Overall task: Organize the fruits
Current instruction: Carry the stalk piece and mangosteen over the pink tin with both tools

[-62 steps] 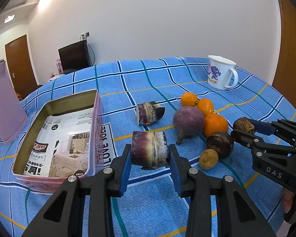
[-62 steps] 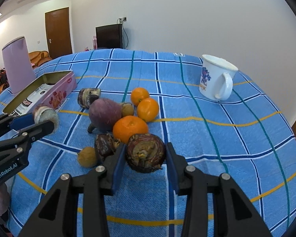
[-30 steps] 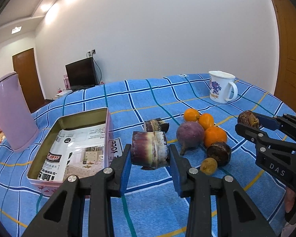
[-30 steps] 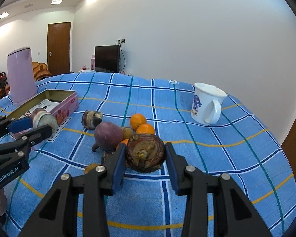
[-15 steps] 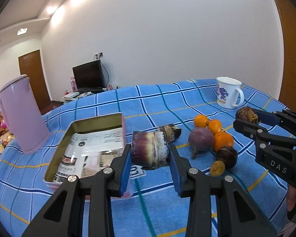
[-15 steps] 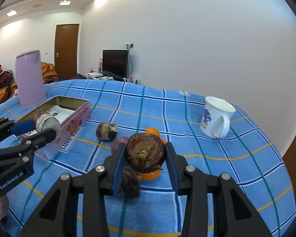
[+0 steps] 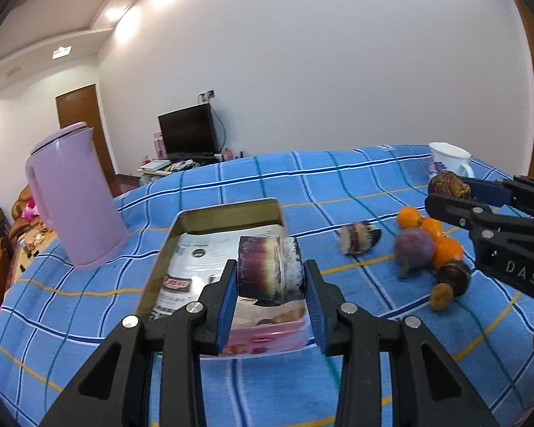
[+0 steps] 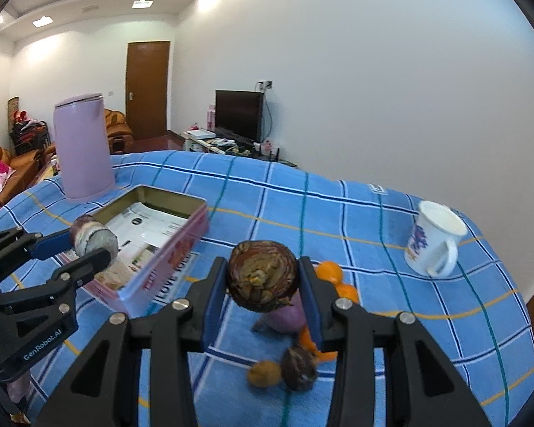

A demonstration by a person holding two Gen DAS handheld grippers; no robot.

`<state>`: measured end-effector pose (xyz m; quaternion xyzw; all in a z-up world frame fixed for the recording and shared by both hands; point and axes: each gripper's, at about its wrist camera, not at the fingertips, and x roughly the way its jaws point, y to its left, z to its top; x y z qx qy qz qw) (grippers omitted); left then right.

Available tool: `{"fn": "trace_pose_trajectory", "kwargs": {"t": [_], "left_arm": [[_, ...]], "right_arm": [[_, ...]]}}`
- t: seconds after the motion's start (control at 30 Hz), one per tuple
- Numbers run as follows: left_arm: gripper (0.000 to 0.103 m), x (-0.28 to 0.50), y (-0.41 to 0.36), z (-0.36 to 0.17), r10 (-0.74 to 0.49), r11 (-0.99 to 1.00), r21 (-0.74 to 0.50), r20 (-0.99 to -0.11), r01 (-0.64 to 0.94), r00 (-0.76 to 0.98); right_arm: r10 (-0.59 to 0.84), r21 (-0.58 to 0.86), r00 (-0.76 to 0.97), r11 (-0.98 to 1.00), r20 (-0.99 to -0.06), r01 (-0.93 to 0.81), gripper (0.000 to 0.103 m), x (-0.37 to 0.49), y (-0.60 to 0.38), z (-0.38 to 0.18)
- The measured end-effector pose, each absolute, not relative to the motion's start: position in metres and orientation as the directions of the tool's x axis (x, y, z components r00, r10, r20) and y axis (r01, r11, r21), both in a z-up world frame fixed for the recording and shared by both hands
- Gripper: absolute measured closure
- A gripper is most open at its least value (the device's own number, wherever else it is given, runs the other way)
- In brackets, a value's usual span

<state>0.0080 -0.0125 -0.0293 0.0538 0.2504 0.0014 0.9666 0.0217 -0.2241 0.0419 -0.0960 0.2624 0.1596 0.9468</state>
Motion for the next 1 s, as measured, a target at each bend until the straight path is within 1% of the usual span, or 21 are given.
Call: {"fn": "trace_pose_trajectory", "kwargs": {"t": [0.5,0.63,1.0], "left_arm": [[0.065,0.02,0.038,-0.032,0.109,0.992,0.112,-0.511,-0.059,0.853],[0.065,0.028,0.051,-0.032,0.123,0.991,0.112,-0.521,-0.075,0.845],[0.065,0.062,0.086,-0.038,0.106,0.994,0.062,-0.583,-0.086,0.805]], "right_arm": [[0.332,-0.087,0.767,0.89,-0.549,-0.447,0.06,0.043,-0.166,0.049],[0.359,-0.065,0.744,0.879,-0.564,-0.473,0.06,0.053,-0.154,0.05],[0.399,-0.009,0.688,0.862,-0.607,-0.507,0.06,0.08,-0.122,0.035]]}}
